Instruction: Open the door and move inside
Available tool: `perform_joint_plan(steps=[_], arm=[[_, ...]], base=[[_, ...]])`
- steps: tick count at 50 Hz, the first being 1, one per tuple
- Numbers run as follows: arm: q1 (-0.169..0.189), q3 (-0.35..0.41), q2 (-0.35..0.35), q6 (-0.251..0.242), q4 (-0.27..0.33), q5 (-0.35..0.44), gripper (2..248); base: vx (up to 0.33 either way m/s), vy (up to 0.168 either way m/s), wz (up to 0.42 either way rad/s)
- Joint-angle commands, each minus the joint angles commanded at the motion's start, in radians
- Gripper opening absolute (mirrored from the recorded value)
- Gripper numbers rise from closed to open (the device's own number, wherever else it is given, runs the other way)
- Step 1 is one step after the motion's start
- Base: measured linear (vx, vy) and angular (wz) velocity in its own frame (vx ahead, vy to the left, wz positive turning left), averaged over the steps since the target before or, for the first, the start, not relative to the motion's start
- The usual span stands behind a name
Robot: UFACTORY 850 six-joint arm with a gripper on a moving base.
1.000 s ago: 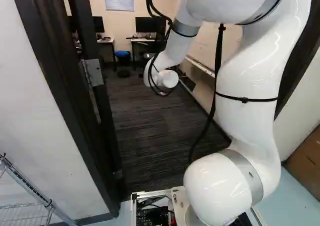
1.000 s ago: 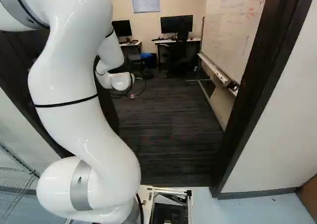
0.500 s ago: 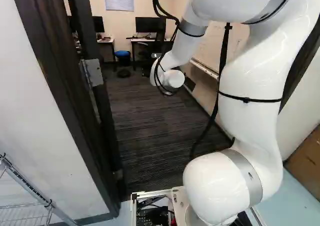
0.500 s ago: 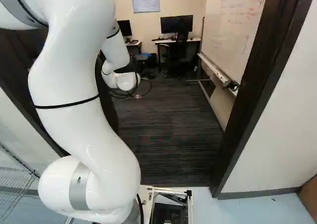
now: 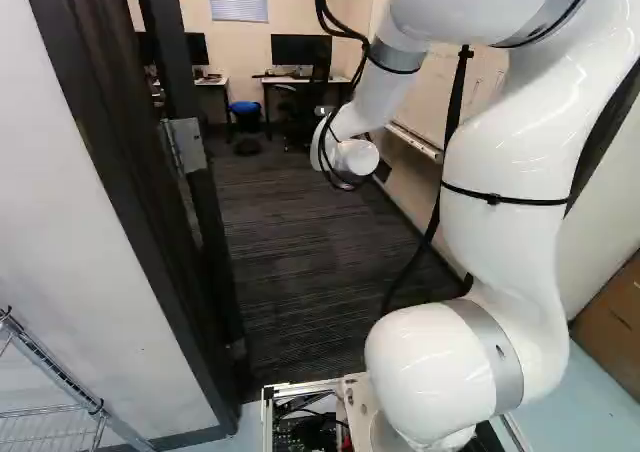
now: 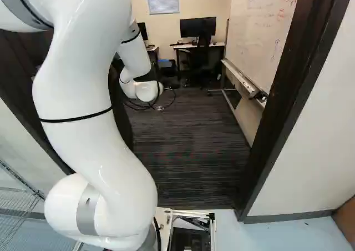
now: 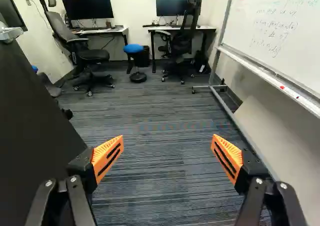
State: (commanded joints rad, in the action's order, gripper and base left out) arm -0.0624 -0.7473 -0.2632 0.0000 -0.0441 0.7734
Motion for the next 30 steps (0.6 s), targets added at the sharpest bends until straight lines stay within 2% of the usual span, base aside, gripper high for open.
perform_joint_plan(steps=[30], arm=[[0.003, 0.024, 0.020, 0.000, 0.002, 0.004, 247]], base=[[0.000, 0.000, 0.000]])
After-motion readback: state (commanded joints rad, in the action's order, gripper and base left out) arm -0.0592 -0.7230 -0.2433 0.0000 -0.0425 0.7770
